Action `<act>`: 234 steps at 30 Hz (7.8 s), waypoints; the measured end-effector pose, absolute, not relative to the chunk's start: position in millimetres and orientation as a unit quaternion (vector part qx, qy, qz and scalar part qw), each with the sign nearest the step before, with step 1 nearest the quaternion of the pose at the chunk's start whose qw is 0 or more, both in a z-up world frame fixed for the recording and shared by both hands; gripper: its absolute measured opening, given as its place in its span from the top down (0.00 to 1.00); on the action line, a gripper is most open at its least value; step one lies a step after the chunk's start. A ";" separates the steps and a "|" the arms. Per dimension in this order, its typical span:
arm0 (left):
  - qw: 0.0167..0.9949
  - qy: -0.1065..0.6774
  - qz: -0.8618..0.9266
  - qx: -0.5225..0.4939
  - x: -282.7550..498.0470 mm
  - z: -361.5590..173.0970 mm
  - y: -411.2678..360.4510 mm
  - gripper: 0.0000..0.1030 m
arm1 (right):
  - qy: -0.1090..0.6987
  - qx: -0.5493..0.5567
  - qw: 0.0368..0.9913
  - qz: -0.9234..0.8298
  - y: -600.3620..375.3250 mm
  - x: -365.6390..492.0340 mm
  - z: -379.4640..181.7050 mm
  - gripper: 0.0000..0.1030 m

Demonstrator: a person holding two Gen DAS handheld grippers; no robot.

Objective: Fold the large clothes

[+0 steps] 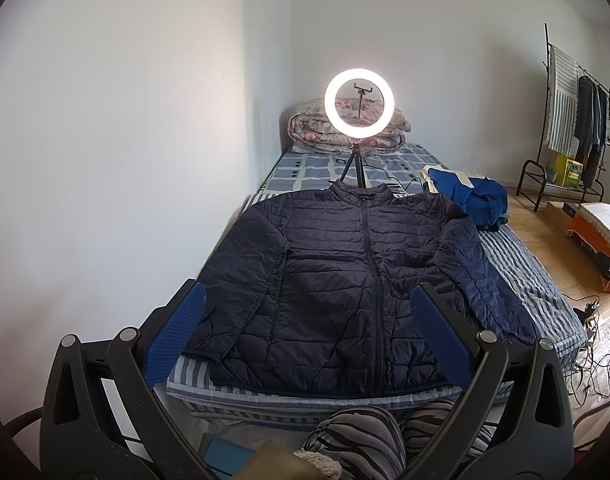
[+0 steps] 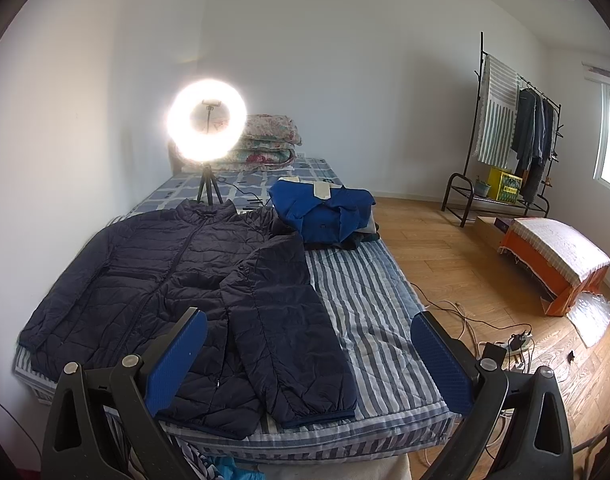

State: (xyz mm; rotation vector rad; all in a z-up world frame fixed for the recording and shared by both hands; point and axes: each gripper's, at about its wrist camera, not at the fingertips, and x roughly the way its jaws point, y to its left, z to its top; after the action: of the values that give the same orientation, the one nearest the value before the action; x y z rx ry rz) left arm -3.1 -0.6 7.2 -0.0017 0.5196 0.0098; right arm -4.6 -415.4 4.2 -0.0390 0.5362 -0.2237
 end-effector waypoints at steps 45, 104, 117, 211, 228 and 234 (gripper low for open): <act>0.967 0.253 0.006 -0.002 -1.2 18.4 2.0 0.00 | 0.266 -0.024 0.958 -0.105 -410.9 -0.3 -0.6 0.00; 0.945 0.282 0.146 -0.076 -102.4 -42.7 125.3 0.00 | 0.309 -0.311 0.778 0.450 3.3 153.2 -115.0 0.24; 0.941 0.297 0.139 -0.081 -97.6 -53.9 129.8 0.00 | 0.402 -0.317 0.697 0.502 69.0 166.9 -199.2 0.42; 0.925 0.367 0.085 -0.052 60.2 -86.1 62.5 0.00 | 0.428 0.052 0.898 0.088 -371.9 506.0 -162.5 0.93; 0.922 0.372 0.095 -0.050 60.4 -88.5 63.4 0.00 | 0.498 0.028 0.866 0.042 -367.8 533.0 -216.8 0.92; 0.928 0.360 0.088 -0.042 50.9 -82.4 61.5 0.00 | 0.483 0.030 0.874 0.036 -371.1 522.6 -203.6 0.67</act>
State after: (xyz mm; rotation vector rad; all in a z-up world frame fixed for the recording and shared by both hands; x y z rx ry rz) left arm 50.9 61.5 -82.4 -0.0862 0.7386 0.1797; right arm 522.6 -371.1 -203.6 0.0623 1.0086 0.0752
